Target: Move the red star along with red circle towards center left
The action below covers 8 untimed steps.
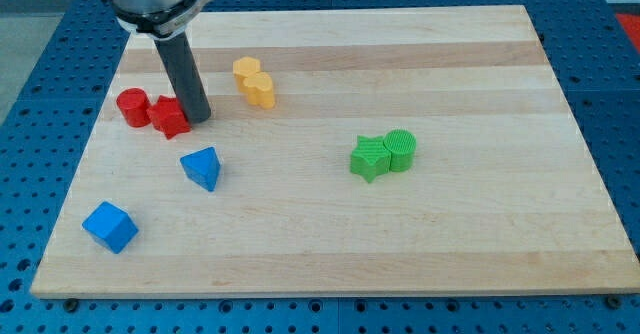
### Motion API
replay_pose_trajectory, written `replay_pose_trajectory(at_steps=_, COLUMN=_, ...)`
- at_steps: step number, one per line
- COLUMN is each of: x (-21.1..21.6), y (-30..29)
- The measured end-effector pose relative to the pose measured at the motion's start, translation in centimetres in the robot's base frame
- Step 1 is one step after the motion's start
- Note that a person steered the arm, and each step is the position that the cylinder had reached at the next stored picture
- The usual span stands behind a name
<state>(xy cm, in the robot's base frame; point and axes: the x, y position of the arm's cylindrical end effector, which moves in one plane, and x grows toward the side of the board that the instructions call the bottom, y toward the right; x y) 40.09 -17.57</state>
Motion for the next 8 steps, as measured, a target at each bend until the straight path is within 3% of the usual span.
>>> replay_pose_trajectory(at_steps=3, x=1.2, y=2.7)
replay_pose_trajectory(at_steps=8, x=0.6, y=-1.1)
